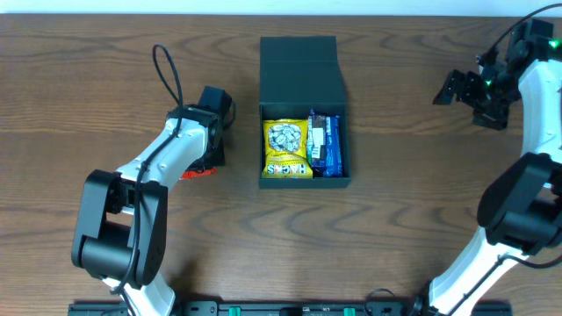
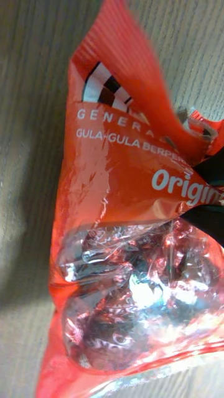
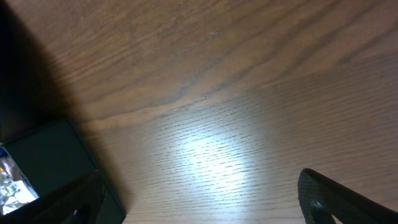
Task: Pack container
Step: 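Carry the red-orange bag over the box and drop it in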
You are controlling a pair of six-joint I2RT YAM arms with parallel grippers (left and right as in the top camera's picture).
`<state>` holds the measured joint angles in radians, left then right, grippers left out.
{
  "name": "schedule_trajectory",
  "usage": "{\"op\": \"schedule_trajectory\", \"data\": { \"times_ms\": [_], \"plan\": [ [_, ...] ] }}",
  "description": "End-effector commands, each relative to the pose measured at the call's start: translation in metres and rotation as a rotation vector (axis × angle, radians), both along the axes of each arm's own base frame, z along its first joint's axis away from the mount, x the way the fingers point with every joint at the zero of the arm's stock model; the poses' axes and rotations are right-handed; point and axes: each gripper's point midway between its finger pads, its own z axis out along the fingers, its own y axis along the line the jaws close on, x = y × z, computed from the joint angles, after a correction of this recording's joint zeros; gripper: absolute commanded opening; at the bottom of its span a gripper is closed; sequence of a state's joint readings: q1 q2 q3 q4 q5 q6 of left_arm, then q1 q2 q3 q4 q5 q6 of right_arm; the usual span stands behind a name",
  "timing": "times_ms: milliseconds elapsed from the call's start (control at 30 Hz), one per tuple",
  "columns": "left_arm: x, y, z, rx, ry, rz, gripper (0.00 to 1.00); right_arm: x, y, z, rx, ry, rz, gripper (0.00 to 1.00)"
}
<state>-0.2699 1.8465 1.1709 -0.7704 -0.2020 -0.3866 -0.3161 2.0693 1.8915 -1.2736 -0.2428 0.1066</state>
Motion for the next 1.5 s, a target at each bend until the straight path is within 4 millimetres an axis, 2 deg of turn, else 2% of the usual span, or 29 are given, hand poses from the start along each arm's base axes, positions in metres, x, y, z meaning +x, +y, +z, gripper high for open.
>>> {"op": "schedule_trajectory", "data": {
  "times_ms": [0,100,267,367,500,667,833,1000,1167,1267,1367,1467],
  "plan": [
    [-0.014,-0.013,-0.009,-0.091,0.062,0.111,0.06,0.003,-0.002,0.004,-0.002,-0.011,-0.015,0.99],
    [-0.005,-0.023,0.006,-0.139,0.045,0.163,0.06,0.003,-0.002,0.004,-0.002,-0.011,-0.014,0.99],
    [0.027,-0.043,0.051,-0.249,-0.058,0.251,0.05,0.003,-0.002,0.004,-0.001,-0.011,-0.014,0.99],
    [0.049,-0.057,0.085,-0.356,-0.159,0.416,0.06,0.003,-0.002,0.004,-0.001,-0.01,-0.014,0.99],
    [0.065,-0.085,0.127,-0.576,-0.201,0.649,0.06,0.002,-0.002,0.004,0.0,-0.007,-0.014,0.99],
    [0.075,-0.126,0.149,-0.792,-0.168,0.71,0.06,0.002,-0.002,0.003,0.0,-0.006,-0.014,0.99],
    [0.092,-0.167,0.169,-0.937,-0.222,0.755,0.06,0.002,-0.002,0.003,0.0,-0.006,-0.015,0.99],
    [0.081,-0.2,0.173,-0.982,-0.186,0.828,0.06,0.002,-0.002,0.003,0.0,-0.006,-0.014,0.99],
    [0.059,-0.216,0.164,-0.942,-0.124,0.953,0.06,0.002,-0.002,0.004,0.001,-0.006,-0.015,0.99],
    [0.052,-0.223,0.162,-0.926,-0.119,0.956,0.06,0.002,-0.002,0.004,0.001,-0.006,-0.015,0.99],
    [0.041,-0.22,0.154,-0.876,-0.097,1.008,0.06,0.003,0.0,0.004,0.012,-0.01,-0.013,0.99],
    [0.025,-0.204,0.139,-0.76,-0.087,1.14,0.06,0.004,0.006,0.006,0.046,-0.021,-0.009,0.99]
  ]
}}
